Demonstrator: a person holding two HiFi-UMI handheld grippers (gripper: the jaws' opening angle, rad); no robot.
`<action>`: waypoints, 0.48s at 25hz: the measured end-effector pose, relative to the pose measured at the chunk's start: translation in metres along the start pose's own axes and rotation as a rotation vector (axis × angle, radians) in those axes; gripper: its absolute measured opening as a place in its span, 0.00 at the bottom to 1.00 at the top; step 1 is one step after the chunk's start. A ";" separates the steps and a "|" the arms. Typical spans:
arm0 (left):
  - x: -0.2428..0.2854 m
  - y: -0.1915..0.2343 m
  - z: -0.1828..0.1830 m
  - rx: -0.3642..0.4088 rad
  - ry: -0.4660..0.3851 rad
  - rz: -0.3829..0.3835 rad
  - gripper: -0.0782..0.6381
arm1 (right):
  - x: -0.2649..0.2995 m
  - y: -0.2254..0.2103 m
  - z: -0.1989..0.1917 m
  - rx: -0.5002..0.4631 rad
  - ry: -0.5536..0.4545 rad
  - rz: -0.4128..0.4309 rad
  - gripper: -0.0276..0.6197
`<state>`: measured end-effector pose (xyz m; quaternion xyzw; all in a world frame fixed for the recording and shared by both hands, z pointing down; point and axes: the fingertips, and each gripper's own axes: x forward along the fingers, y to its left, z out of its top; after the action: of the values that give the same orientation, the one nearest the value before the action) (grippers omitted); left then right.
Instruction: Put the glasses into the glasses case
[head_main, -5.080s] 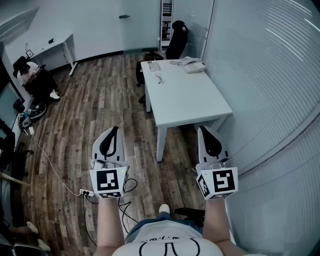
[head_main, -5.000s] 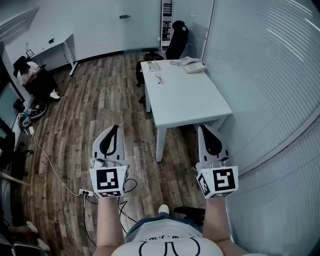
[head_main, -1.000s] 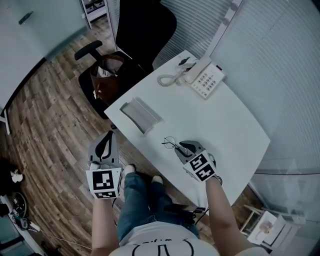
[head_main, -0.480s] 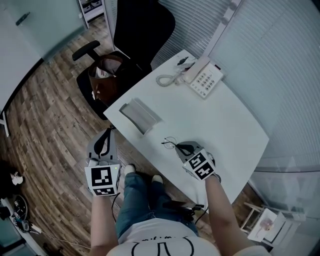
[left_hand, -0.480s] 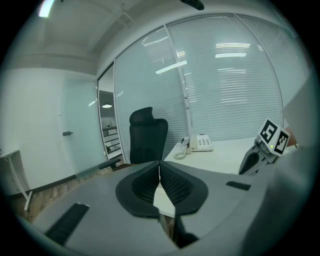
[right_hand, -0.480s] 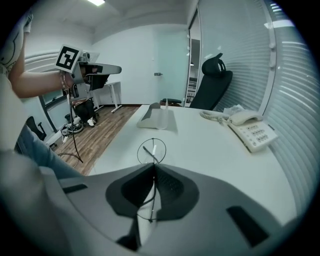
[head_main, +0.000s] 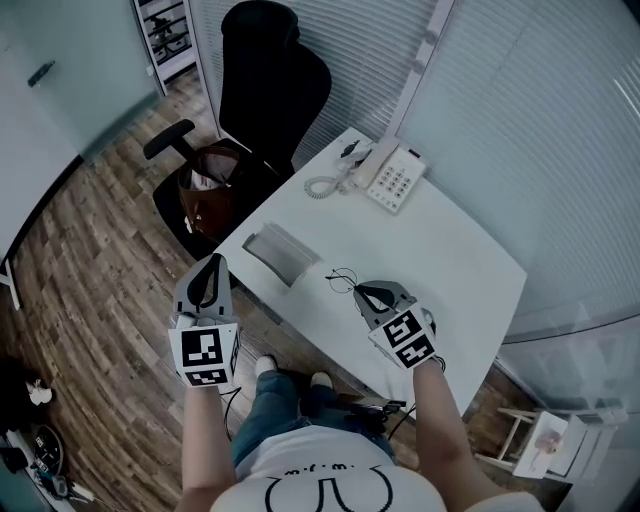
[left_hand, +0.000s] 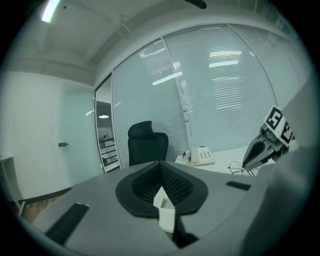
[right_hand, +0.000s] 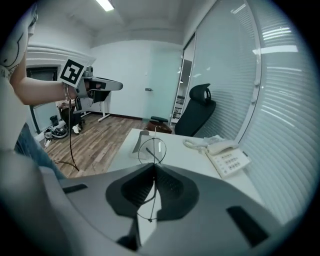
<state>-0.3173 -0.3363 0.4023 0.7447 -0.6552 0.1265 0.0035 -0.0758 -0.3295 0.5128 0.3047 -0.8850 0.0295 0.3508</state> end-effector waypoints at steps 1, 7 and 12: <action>0.001 0.003 0.005 0.003 -0.014 -0.003 0.13 | -0.003 -0.002 0.008 -0.001 -0.013 -0.017 0.07; 0.005 0.025 0.031 0.039 -0.079 -0.021 0.13 | 0.000 -0.002 0.048 -0.008 -0.072 -0.068 0.07; 0.009 0.058 0.029 0.050 -0.086 -0.022 0.13 | 0.031 0.013 0.077 -0.016 -0.088 -0.064 0.07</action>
<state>-0.3679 -0.3577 0.3667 0.7565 -0.6432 0.1109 -0.0418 -0.1471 -0.3553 0.4772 0.3311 -0.8895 -0.0023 0.3148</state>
